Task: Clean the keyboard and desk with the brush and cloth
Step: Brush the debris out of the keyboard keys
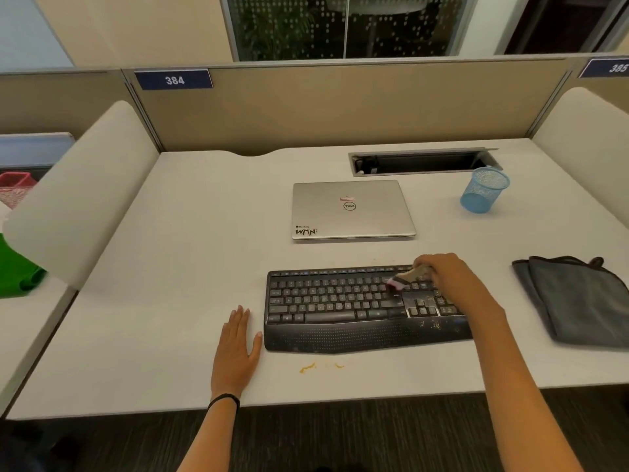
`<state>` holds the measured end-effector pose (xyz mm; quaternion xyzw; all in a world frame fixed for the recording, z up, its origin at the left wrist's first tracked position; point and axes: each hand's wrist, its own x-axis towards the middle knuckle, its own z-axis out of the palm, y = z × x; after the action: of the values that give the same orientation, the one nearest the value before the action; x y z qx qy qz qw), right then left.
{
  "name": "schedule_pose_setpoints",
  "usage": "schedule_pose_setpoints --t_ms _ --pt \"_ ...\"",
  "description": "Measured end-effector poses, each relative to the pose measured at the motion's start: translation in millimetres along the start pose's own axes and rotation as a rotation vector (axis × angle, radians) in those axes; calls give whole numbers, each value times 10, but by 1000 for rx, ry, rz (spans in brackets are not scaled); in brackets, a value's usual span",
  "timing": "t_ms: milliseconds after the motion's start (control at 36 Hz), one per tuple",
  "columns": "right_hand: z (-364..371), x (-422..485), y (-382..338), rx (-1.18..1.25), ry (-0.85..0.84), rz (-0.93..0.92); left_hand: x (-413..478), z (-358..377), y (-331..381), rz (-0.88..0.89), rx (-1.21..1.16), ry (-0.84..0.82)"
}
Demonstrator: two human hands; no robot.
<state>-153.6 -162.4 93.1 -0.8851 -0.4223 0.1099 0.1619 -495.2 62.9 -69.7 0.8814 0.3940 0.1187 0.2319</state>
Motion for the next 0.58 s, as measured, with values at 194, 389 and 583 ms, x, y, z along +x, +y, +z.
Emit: schedule_pose_setpoints --t_ms 194,389,583 --pt "160 6 -369 124 -4 -156 -4 -5 4 1 -9 2" --pt "217 -24 -318 140 -47 -73 -1 -12 12 6 -11 3" --pt "49 -105 7 223 26 135 -1 -6 8 6 -5 -2"
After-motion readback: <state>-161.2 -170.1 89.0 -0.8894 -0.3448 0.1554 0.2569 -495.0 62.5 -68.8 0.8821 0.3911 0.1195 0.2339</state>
